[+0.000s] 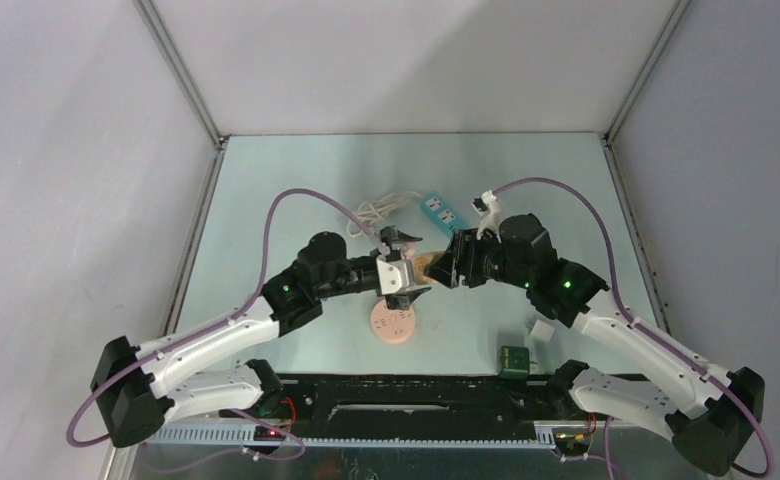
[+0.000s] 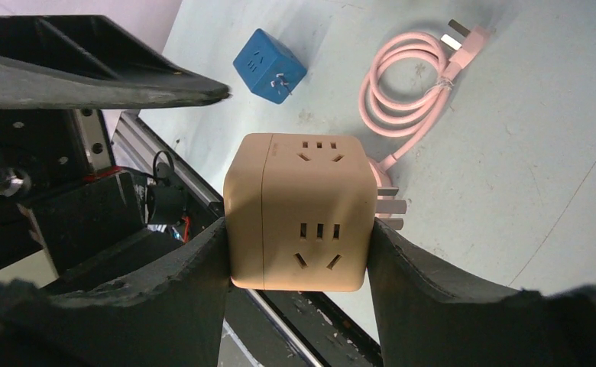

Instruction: Insert the plug

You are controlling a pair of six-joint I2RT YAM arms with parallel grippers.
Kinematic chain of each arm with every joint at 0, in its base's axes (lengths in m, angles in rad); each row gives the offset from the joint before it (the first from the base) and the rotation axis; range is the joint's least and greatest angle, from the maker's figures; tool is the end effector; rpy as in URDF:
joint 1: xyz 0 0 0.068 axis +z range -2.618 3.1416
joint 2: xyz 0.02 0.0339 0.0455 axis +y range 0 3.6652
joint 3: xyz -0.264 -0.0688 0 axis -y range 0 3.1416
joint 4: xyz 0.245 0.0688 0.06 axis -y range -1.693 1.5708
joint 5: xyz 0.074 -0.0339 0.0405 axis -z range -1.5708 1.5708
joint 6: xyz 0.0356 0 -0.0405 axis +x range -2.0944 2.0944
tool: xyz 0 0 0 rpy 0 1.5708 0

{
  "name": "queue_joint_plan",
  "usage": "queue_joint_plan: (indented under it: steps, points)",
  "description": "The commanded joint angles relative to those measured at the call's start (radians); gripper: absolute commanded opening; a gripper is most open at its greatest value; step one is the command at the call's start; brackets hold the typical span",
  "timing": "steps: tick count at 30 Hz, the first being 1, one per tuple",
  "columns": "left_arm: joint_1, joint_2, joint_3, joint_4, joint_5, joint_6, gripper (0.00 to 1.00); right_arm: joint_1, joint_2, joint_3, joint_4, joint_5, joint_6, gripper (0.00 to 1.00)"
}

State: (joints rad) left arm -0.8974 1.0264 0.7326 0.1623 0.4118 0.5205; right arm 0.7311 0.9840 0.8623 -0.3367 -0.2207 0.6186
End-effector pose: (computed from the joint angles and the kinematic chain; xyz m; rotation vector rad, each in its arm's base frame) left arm 0.1391 -0.1972 0.3118 1.3454 1.0898 -0.6290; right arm 0.1599 0.1539 0.3150 -0.2731 2.1732 1.0377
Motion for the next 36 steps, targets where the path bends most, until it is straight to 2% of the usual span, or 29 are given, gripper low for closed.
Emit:
queue_joint_plan:
  steps: [1,8,14,16,18,21,23,25,27,32,36]
  points:
    - [-0.018,0.054,0.072,-0.035,0.014,0.064,0.94,0.006,-0.037,-0.004,0.046,-0.025,0.009,0.47]
    - [-0.037,0.121,0.092,-0.017,0.019,0.06,0.85,0.006,-0.047,-0.005,0.041,-0.026,0.011,0.47]
    - [-0.04,0.161,0.119,-0.019,0.041,0.035,0.49,0.006,-0.051,-0.005,0.028,-0.024,0.006,0.47]
    - [-0.04,0.159,0.122,-0.019,0.039,0.026,0.31,0.003,-0.053,-0.005,0.018,-0.016,-0.004,0.49]
    - [-0.04,0.151,0.122,-0.028,0.019,0.021,0.15,-0.004,-0.061,-0.005,-0.005,0.0,-0.012,0.57]
    - [-0.038,0.134,0.104,-0.06,-0.036,0.046,0.05,-0.022,-0.085,-0.005,-0.064,0.023,-0.037,0.8]
    - [-0.034,0.112,0.09,-0.09,-0.076,0.066,0.04,-0.033,-0.111,-0.005,-0.098,0.047,-0.061,0.93]
    - [-0.023,0.082,0.079,-0.13,-0.109,0.08,0.03,-0.052,-0.137,-0.005,-0.13,0.059,-0.081,0.98]
    - [-0.008,0.049,0.075,-0.198,-0.128,0.104,0.0,-0.084,-0.15,-0.005,-0.159,0.05,-0.098,0.99]
    - [0.01,-0.02,0.119,-0.431,-0.233,0.194,0.0,-0.197,-0.141,-0.046,-0.166,-0.054,-0.115,0.99]
    - [0.013,-0.059,0.162,-0.607,-0.174,0.316,0.0,-0.249,-0.102,-0.093,-0.126,-0.142,-0.116,0.99]
